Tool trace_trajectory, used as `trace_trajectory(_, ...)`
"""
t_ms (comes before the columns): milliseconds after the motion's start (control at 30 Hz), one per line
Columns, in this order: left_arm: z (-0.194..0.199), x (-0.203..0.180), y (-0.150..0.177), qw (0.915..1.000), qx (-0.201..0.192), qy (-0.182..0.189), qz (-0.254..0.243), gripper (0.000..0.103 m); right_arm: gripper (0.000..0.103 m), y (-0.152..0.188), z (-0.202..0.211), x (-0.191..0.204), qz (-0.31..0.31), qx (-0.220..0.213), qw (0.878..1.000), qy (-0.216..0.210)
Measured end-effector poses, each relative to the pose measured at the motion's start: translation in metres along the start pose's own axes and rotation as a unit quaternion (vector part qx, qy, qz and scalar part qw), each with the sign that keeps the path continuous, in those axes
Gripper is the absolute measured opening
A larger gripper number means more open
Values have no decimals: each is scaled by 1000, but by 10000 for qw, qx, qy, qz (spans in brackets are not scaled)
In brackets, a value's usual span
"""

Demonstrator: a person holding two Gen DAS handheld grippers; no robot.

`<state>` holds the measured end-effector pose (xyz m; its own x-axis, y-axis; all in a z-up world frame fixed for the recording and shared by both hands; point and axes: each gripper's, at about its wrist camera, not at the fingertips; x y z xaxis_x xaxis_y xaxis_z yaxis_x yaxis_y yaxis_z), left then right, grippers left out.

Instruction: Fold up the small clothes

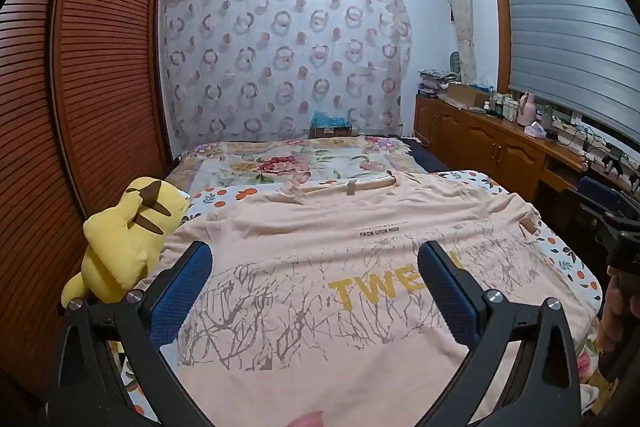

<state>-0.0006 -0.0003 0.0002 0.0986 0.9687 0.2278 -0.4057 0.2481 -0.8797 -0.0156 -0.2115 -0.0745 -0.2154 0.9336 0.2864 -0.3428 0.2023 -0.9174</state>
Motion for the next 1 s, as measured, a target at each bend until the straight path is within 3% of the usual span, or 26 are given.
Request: trace_trajectory(1000,4,2,-5,10000,-31,10,6,103,103,2,-1,2,33,82,10000,-2)
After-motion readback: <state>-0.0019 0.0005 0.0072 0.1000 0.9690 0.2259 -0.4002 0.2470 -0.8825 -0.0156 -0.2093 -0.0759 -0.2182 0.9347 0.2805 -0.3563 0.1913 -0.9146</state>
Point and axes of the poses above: each gripper's, at about its wrist camera, not at the fingertips, and z roughly against the way its jaws point, x to its left, y to its underside, and after that the axes turned 15 degrees about -z, right-handed
